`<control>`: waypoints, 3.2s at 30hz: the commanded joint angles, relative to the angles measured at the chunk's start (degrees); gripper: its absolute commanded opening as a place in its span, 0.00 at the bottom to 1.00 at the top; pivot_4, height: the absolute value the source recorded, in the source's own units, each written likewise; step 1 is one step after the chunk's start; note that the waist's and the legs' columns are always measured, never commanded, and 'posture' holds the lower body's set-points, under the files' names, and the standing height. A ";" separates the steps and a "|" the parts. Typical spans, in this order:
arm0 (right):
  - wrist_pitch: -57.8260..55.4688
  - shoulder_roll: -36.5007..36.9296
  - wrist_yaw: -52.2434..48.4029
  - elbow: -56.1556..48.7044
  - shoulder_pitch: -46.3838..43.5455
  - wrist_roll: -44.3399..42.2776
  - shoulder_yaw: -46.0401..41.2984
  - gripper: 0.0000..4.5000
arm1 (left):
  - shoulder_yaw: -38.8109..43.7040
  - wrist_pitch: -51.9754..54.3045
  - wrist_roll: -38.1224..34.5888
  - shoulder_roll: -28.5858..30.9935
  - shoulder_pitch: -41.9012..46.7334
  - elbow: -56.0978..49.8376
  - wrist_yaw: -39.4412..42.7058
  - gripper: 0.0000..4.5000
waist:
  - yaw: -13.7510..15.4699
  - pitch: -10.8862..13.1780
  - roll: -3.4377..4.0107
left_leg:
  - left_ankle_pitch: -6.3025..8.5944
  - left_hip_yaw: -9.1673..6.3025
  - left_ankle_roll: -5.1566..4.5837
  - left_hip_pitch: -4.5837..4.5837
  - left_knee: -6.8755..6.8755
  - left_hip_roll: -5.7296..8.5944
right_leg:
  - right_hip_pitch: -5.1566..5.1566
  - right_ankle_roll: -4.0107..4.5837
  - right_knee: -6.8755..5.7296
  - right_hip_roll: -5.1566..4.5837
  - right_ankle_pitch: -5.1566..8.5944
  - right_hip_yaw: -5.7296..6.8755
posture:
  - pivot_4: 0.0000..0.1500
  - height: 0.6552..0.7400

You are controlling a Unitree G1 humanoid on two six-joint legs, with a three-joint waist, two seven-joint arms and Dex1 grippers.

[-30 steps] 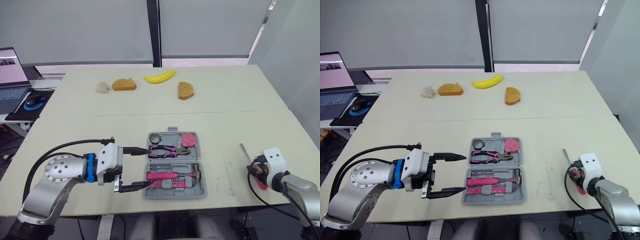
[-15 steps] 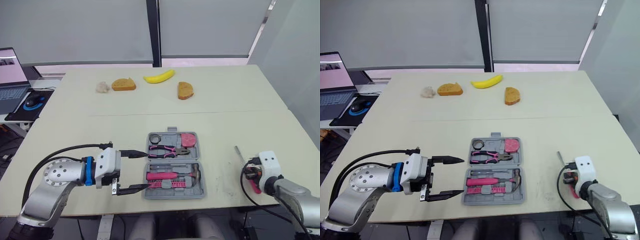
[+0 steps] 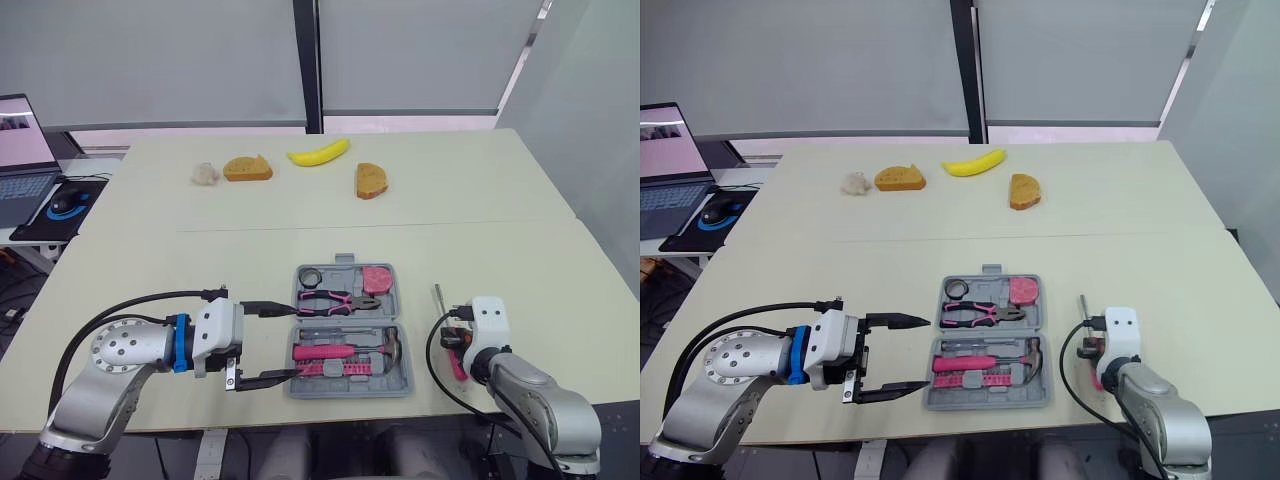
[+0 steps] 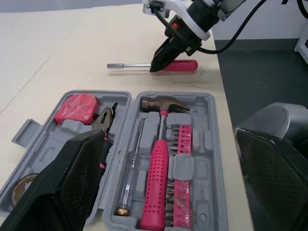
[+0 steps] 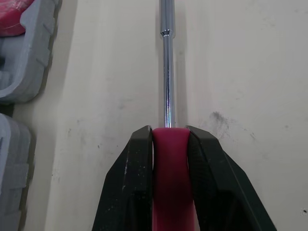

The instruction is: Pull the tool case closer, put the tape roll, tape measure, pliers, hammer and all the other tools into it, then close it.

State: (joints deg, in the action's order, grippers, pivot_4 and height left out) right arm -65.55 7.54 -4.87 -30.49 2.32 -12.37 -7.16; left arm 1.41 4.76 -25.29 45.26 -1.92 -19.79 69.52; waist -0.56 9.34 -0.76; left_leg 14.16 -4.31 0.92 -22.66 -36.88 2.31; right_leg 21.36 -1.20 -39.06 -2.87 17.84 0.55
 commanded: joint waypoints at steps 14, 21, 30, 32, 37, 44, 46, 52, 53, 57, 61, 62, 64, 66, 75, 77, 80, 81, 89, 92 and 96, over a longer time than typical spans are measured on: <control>1.15 -5.15 3.12 0.49 -1.76 -0.36 -0.03 0.36 | -1.39 -1.28 0.45 -0.14 0.06 -1.79 -0.21 1.00 | -0.84 0.00 0.01 | 0.00 -0.02 0.00 0.02 0.03 -0.02 | 0.00 0.00 0.00 0.04 0.00 0.01 | 1.00 1.00; -4.84 -5.56 1.88 -10.65 -3.85 -4.28 -3.61 0.72 | -1.19 -1.63 0.89 -0.40 -0.17 -1.40 -0.44 1.00 | -0.96 0.02 0.05 | 0.00 -0.03 0.00 0.00 0.04 -0.02 | 0.02 0.00 0.00 0.04 0.00 -0.01 | 1.00 1.00; 2.02 28.78 -20.68 -13.57 -7.19 -7.01 7.19 0.99 | -1.57 -1.83 1.12 -1.11 -0.11 -1.26 -0.73 1.00 | -0.95 0.10 0.11 | 0.01 -0.01 -0.01 -0.02 0.01 0.06 | -0.03 -0.01 0.09 -0.01 0.00 0.02 | 1.00 1.00; 13.23 38.62 -29.31 -8.44 -8.88 -3.54 11.96 0.99 | -1.92 -1.23 0.97 -1.35 0.42 -1.73 -0.92 1.00 | -0.99 0.12 0.10 | 0.01 -0.01 -0.02 -0.02 0.02 0.02 | -0.03 -0.03 0.10 0.01 0.02 0.06 | 1.00 1.00; 43.83 51.99 -48.67 6.88 -16.82 6.77 22.12 0.99 | -2.92 0.46 0.41 -1.86 1.73 -3.44 -1.65 1.00 | -1.21 0.17 0.05 | 0.00 -0.01 -0.01 -0.01 0.01 -0.05 | -0.05 -0.03 0.07 0.09 0.02 0.07 | 1.00 1.00; 88.63 53.15 -67.91 32.45 -36.93 28.06 39.86 0.99 | -4.88 2.66 0.01 -2.20 3.86 -4.71 -1.87 1.00 | -1.24 0.26 0.00 | 0.00 0.05 0.00 0.01 -0.04 -0.06 | -0.05 -0.02 0.08 0.08 0.01 0.02 | 1.00 1.00; 96.78 50.35 -69.51 37.74 -41.20 31.90 43.20 0.99 | -5.68 2.61 0.50 -2.67 4.38 -4.64 -2.16 1.00 | -1.27 0.27 -0.01 | -0.01 0.04 0.01 -0.01 -0.04 -0.07 | -0.03 -0.02 0.08 0.08 0.01 0.03 | 1.00 1.00; 107.37 43.94 -74.59 45.86 -46.99 35.72 48.68 0.99 | -7.20 2.38 1.48 -3.70 4.13 -5.49 -3.71 1.00 | -1.08 0.28 -0.03 | -0.01 0.04 0.02 -0.01 -0.08 -0.06 | -0.04 0.00 0.07 0.07 0.00 0.00 | 1.00 1.00; 108.53 43.20 -74.87 47.26 -47.62 36.51 49.24 0.99 | -7.39 2.29 1.68 -3.82 3.92 -5.69 -3.93 1.00 | -1.08 0.28 -0.03 | -0.01 0.04 0.02 -0.01 -0.09 -0.05 | -0.05 0.00 0.07 0.07 0.00 -0.01 | 1.00 1.00; 112.54 40.49 -74.53 53.25 -50.28 39.81 50.67 0.99 | -7.91 2.31 2.11 -4.15 3.40 -6.46 -4.95 1.00 | -0.99 0.28 -0.02 | -0.01 0.04 0.02 0.00 -0.11 -0.04 | -0.05 0.01 0.05 0.05 -0.01 -0.02 | 1.00 1.00; 115.03 37.91 -74.19 57.82 -52.35 41.96 51.60 0.99 | -8.44 2.49 2.46 -4.31 3.24 -6.99 -5.81 1.00 | -1.00 0.28 -0.02 | -0.02 0.04 0.02 0.03 -0.11 -0.04 | -0.05 0.01 0.02 0.05 -0.01 -0.02 | 1.00 1.00; 115.51 37.35 -74.16 58.77 -52.67 42.34 51.82 0.99 | -8.56 2.40 2.61 -4.36 3.09 -7.08 -6.00 1.00 | -1.00 0.28 -0.02 | -0.02 0.04 0.03 0.03 -0.10 -0.04 | -0.05 0.01 0.02 0.06 -0.01 -0.02 | 1.00 1.00; 116.14 36.30 -73.79 60.26 -53.02 42.92 52.01 0.95 | -8.78 2.33 2.87 -4.49 2.95 -7.24 -6.31 1.00 | -0.99 0.28 -0.02 | -0.02 0.04 0.03 0.04 -0.10 -0.04 | -0.05 0.01 0.02 0.05 -0.01 -0.02 | 1.00 1.00; 116.83 35.10 -72.80 61.95 -53.44 43.92 52.19 0.87 | -8.92 2.36 2.98 -4.56 2.90 -7.38 -6.61 1.00 | -1.00 0.28 -0.02 | -0.02 0.04 0.03 0.03 -0.11 -0.04 | -0.05 0.01 0.02 0.05 -0.01 -0.03 | 1.00 1.00; 119.30 32.79 -65.50 69.41 -55.15 51.54 52.93 0.42 | -9.10 1.90 3.39 -4.40 1.88 -7.59 -7.25 1.00 | -1.26 0.20 -0.15 | -0.02 0.05 0.03 0.31 -0.09 -0.06 | -0.28 0.02 0.01 0.06 -0.01 -0.04 | 1.00 1.00; 119.48 32.56 -64.48 70.25 -55.43 52.25 52.88 0.38 | -9.17 1.70 3.45 -4.39 1.84 -7.45 -7.19 1.00 | -1.24 0.19 -0.18 | -0.02 0.05 0.03 0.43 -0.09 -0.07 | -0.38 0.04 0.00 0.06 -0.03 -0.04 | 1.00 1.00; 118.85 33.02 -65.19 69.47 -54.93 50.76 51.92 0.32 | -9.38 1.35 3.33 -4.61 2.01 -7.16 -6.88 1.00 | -1.21 0.19 -0.18 | -0.01 0.04 0.03 0.93 -0.05 -0.06 | -0.90 0.05 0.08 0.06 -0.02 -0.04 | 1.00 1.00; 118.04 33.54 -65.98 68.46 -54.49 49.56 51.19 0.29 | -9.40 1.32 3.14 -4.71 2.12 -7.08 -6.73 1.00 | -1.20 0.19 -0.18 | -0.01 0.04 0.02 0.93 -0.05 -0.06 | -0.91 0.05 0.08 0.06 -0.02 -0.04 | 1.00 1.00; 104.64 41.53 -76.00 51.52 -46.90 35.94 44.12 0.14 | -10.10 0.21 3.12 -6.24 3.61 -5.49 -5.89 1.00 | -0.85 0.36 0.05 | 0.00 0.02 0.01 0.77 -0.04 -0.04 | -0.81 0.06 0.10 0.03 -0.01 -0.03 | 1.00 1.00; 95.31 45.26 -78.89 42.09 -41.81 30.89 40.03 0.14 | -10.38 -0.57 3.31 -6.66 4.20 -4.55 -5.49 1.00 | -0.70 0.37 0.05 | 0.00 0.02 0.01 0.75 -0.04 -0.03 | -0.81 0.06 0.11 0.00 -0.01 -0.02 | 1.00 1.00; 74.18 50.31 -82.22 25.79 -32.29 21.76 32.46 0.14 | -10.63 -1.65 3.34 -7.33 5.31 -3.06 -4.90 1.00 | -0.20 0.38 0.07 | 0.01 -0.01 0.00 0.72 -0.04 -0.03 | -0.81 0.06 0.13 -0.01 -0.01 0.00 | 1.00 1.00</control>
State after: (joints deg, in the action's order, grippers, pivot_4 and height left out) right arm 18.20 55.98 -85.58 2.83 -31.99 14.46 29.73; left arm -9.26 4.42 -21.64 38.37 2.69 -22.41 64.38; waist -0.76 9.72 -0.69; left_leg 14.17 -4.32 0.92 -21.93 -36.92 2.28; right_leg 20.55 -1.14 -38.93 -2.89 17.83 0.54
